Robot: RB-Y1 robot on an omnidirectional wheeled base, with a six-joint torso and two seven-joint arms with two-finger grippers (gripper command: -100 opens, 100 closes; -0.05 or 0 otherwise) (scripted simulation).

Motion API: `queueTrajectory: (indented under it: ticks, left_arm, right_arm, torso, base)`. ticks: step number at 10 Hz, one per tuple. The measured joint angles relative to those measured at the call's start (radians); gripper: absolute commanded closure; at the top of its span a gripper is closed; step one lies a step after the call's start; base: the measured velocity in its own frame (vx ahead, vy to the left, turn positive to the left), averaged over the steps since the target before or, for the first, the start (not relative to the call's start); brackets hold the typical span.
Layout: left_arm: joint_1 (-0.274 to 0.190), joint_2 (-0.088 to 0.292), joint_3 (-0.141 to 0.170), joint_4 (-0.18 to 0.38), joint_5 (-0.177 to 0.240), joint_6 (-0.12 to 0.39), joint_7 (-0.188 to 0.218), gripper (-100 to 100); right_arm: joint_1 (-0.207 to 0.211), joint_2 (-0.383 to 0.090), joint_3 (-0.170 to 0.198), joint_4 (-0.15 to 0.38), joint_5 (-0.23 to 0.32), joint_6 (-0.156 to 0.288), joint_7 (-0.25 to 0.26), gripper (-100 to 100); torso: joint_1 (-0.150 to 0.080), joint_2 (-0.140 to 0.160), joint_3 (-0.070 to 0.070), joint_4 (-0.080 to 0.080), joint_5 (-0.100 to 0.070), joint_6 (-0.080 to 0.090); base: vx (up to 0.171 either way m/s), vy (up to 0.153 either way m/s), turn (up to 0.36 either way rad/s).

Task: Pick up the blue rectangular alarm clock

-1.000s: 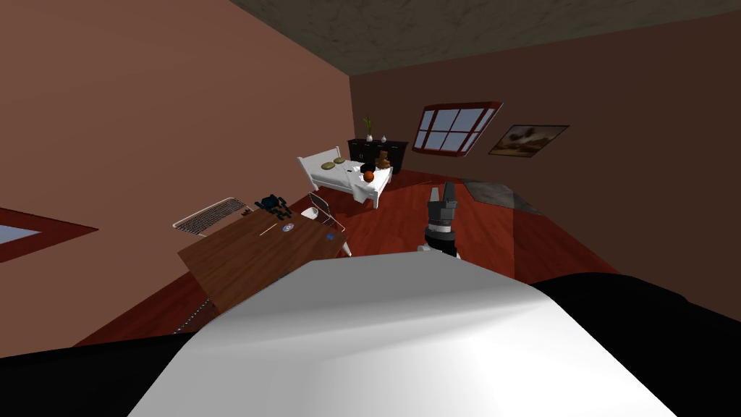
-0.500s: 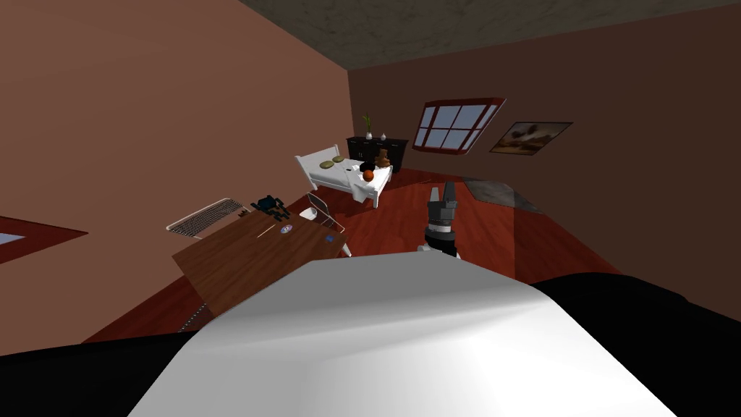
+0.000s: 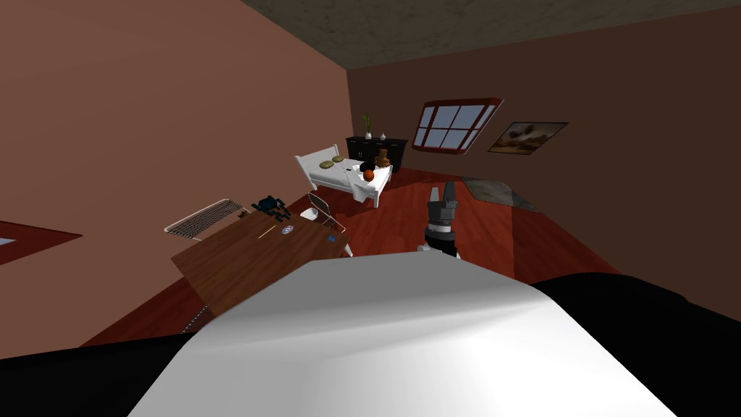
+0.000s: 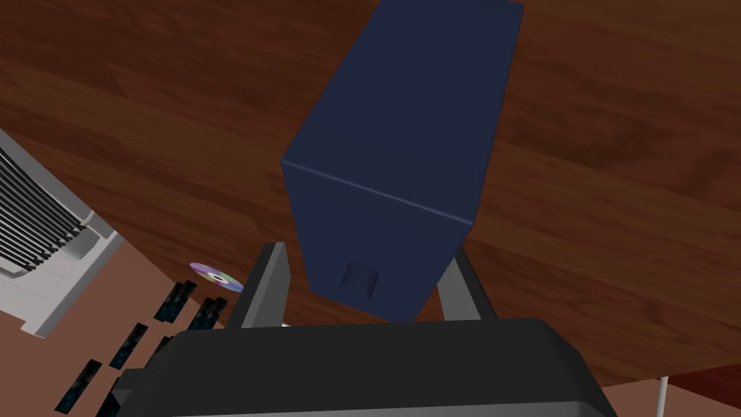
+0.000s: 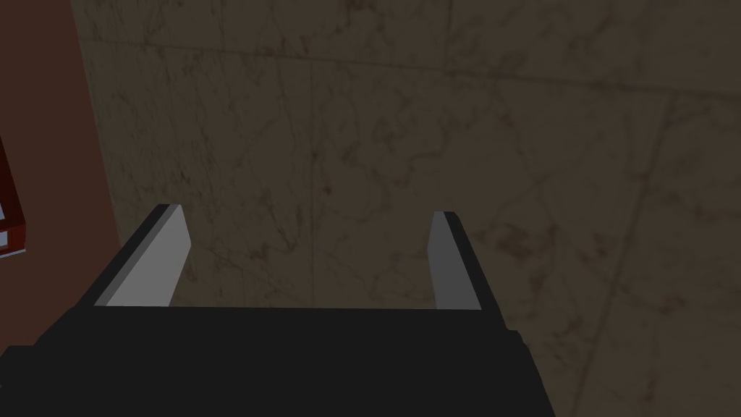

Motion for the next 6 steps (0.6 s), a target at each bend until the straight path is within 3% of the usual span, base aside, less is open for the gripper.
queueTrajectory:
  ticks: [3,4,5,6]
  left_arm:
    - [-0.001,-0.001,0.000,-0.001,0.000,-0.001,0.000,100]
    - [-0.001,-0.001,0.000,-0.001,0.000,-0.001,0.000,0]
    - [-0.001,-0.001,0.000,-0.001,0.000,-0.001,0.000,100]
    - [0.005,0.005,0.001,-0.012,0.001,0.001,0.000,100]
  right_arm:
    - [0.000,0.000,0.000,0.000,0.000,0.000,0.000,0]
    - [0.000,0.000,0.000,0.000,0.000,0.000,0.000,0]
    - [0.000,0.000,0.000,0.000,0.000,0.000,0.000,0]
    - [0.000,0.000,0.000,0.000,0.000,0.000,0.000,0]
  torso:
    - [-0.001,0.000,0.000,0.000,-0.001,-0.001]
    - [-0.001,0.000,0.000,0.000,-0.001,-0.001]
    - [-0.002,0.000,0.000,0.000,-0.001,-0.001]
    - [-0.003,0.001,0.000,0.000,-0.001,-0.002]
  base:
    - [0.000,0.000,0.000]
    - [0.000,0.000,0.000]
    - [-0.002,-0.021,0.026]
    - [0.004,-0.048,0.039]
